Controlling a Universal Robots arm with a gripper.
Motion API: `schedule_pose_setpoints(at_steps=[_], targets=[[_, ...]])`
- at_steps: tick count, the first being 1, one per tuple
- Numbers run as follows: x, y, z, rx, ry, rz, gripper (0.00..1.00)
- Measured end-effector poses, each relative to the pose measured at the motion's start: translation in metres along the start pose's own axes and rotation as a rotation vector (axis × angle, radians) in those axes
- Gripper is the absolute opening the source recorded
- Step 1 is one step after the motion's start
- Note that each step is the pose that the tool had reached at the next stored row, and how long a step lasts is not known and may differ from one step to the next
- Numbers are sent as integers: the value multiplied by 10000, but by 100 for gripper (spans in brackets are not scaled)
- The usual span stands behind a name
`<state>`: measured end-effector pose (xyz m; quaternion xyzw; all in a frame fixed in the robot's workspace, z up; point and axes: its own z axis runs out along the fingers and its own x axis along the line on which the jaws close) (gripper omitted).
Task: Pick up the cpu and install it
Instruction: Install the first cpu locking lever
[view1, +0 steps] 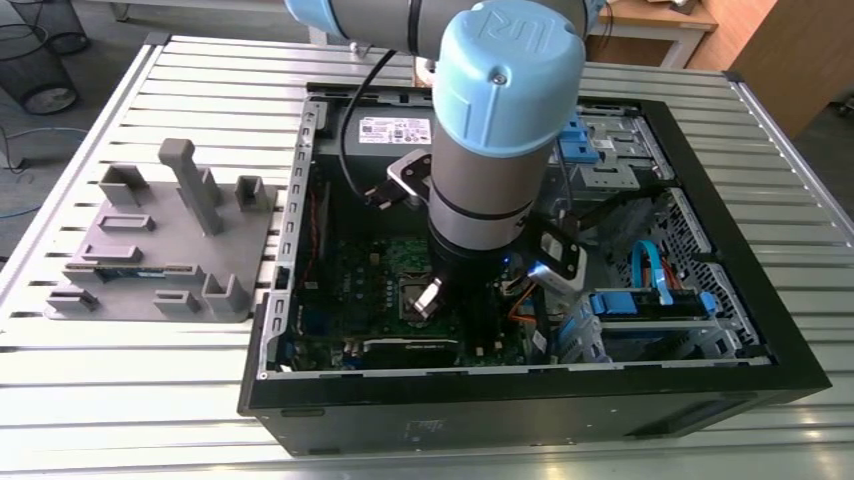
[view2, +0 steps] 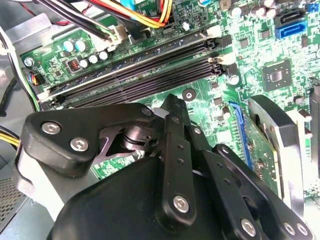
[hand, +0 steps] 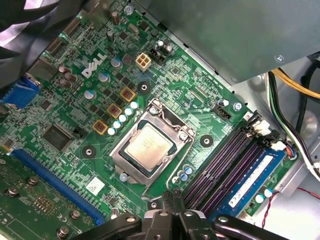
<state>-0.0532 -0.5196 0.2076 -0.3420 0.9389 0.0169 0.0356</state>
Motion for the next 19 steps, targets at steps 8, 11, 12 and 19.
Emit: schedule_pose_setpoints(at_steps=[8,11,12,19], targets=[[19,50,-1,15,-23,-1,11],[19,50,0,17,-22,-2,11],[19,50,0,18,-21,-2,11],[3,36,3,-366,426,32,11]])
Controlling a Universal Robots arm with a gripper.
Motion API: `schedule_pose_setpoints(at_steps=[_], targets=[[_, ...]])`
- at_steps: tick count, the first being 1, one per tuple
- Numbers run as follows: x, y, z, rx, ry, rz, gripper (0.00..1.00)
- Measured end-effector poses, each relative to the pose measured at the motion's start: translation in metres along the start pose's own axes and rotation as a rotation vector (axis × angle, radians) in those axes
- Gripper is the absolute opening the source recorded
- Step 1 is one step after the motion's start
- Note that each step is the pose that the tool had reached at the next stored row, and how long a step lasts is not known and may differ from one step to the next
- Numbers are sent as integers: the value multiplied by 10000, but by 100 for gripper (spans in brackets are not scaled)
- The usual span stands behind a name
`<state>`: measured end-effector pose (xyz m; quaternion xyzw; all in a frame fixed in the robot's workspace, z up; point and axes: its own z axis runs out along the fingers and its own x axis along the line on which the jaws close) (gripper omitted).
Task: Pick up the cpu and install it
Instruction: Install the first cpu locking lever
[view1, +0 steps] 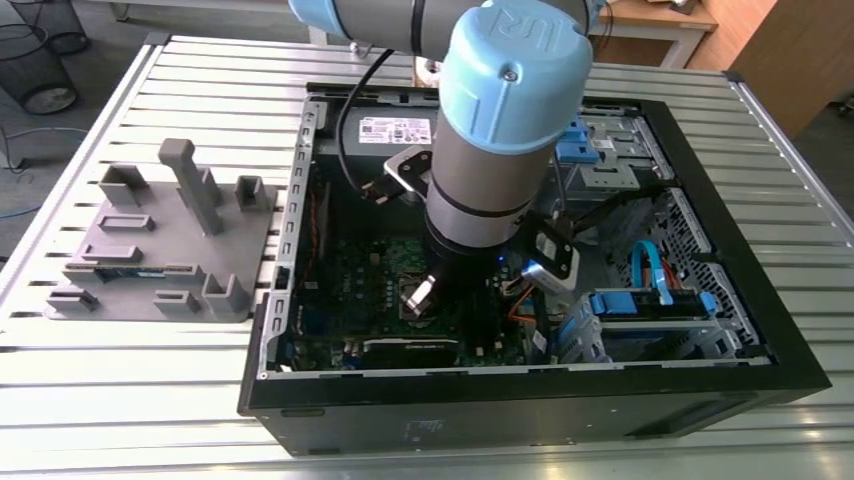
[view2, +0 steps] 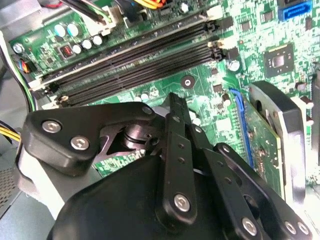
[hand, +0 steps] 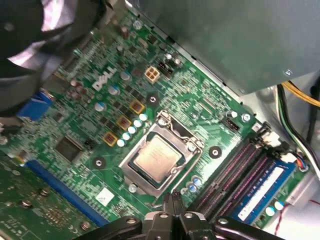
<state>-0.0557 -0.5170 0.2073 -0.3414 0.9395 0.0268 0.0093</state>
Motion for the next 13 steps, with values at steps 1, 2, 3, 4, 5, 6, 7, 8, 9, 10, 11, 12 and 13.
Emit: schedule_pose_setpoints(at_steps=[1,2,3,4,5,6,7,8,9,10,11,12,13], targets=[[0,0,0,-3,3,0,11],[1,0,0,-5,5,2,11],[1,1,0,-7,8,2,11],[0,0,0,-9,9,1,11],[0,0,1,-11,11,1,11],[0,-1,2,-29,11,2,11],[-1,-2,4,-94,16,2,11],[-3,-3,4,-169,30,6,11],[-5,-4,3,-220,52,10,11],[-7,-5,3,-271,76,13,11],[-8,-6,4,-297,86,15,11],[-9,-7,4,-330,100,17,11],[-10,-9,3,-388,124,20,11]])
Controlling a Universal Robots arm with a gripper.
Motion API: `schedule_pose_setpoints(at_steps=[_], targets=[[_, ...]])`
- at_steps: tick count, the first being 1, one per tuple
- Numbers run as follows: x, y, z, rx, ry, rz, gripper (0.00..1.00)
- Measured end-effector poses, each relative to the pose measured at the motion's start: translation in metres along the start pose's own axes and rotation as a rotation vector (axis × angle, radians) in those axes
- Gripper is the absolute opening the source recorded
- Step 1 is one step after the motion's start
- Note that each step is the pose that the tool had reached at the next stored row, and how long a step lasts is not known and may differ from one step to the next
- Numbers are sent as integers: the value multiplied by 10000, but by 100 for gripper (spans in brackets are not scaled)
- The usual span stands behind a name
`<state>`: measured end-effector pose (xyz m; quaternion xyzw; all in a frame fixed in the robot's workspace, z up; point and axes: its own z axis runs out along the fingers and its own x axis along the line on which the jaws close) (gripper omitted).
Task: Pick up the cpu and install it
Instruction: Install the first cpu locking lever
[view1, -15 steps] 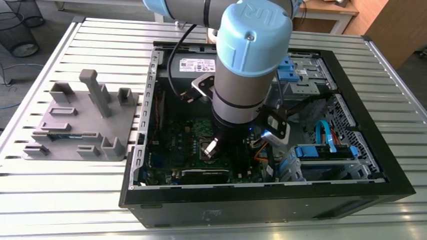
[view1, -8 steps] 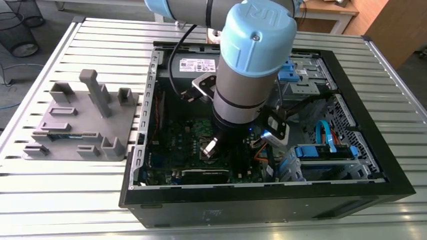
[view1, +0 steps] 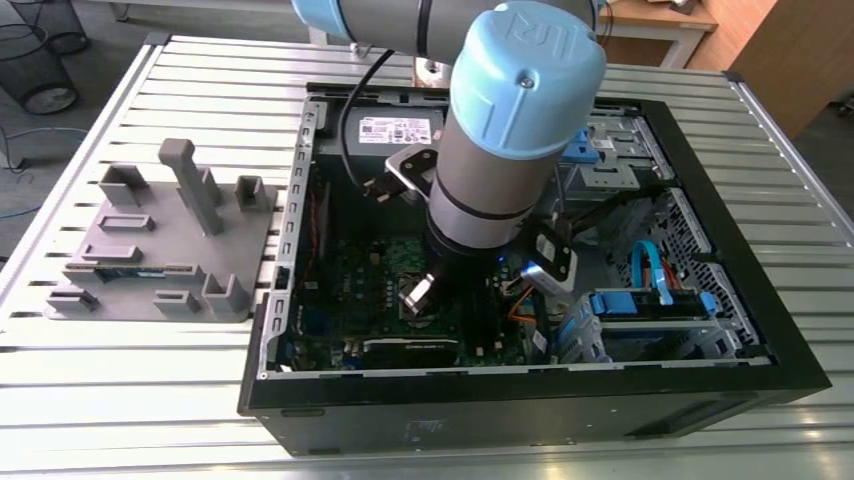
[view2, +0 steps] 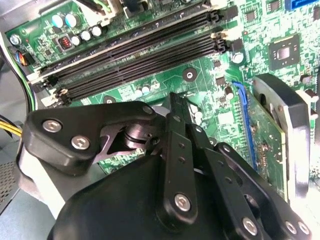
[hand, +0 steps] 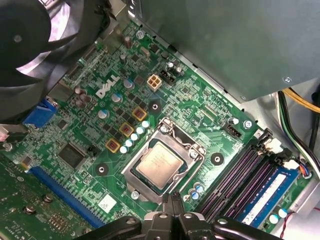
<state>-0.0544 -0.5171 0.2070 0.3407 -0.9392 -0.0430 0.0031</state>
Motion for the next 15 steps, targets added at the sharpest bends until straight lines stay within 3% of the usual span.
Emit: schedule_pose_setpoints(at_steps=[1,6,9,15], targets=[[-2,-1,0,-49,24,3,11],[-2,-1,2,-63,27,4,11],[-7,-3,6,-194,67,11,11],[-9,-7,5,-191,76,10,11]])
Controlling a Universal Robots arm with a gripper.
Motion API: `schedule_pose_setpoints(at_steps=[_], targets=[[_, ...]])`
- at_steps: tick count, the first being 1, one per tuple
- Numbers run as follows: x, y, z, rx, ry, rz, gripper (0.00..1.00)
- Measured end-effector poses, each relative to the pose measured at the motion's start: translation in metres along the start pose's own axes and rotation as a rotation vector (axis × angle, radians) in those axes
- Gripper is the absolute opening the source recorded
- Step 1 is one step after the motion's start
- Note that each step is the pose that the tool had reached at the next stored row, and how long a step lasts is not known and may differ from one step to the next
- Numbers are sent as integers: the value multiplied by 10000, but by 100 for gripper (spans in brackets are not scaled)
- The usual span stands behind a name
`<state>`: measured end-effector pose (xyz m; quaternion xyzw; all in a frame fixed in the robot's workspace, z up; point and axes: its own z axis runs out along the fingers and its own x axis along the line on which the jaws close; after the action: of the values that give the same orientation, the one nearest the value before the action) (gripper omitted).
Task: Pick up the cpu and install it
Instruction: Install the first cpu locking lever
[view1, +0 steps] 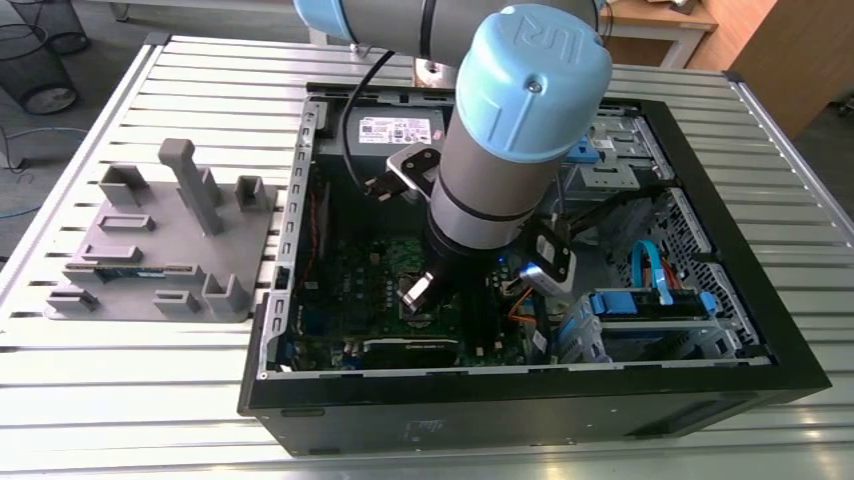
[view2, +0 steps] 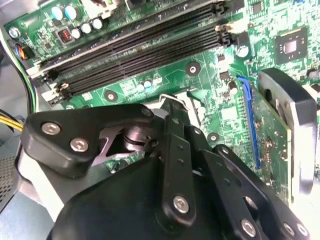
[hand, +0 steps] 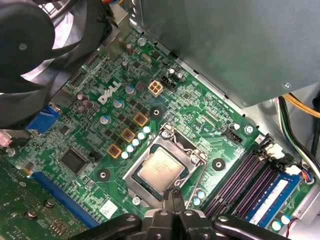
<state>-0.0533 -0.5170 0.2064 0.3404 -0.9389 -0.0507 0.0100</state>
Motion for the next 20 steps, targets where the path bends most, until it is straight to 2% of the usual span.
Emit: schedule_pose_setpoints(at_steps=[5,12,18,20], targets=[[-2,-1,-5,-1,-1,-1,11],[-6,12,-109,-2,-2,-2,11],[-21,35,-148,-3,-3,0,11],[-27,46,-178,0,1,-1,11]])
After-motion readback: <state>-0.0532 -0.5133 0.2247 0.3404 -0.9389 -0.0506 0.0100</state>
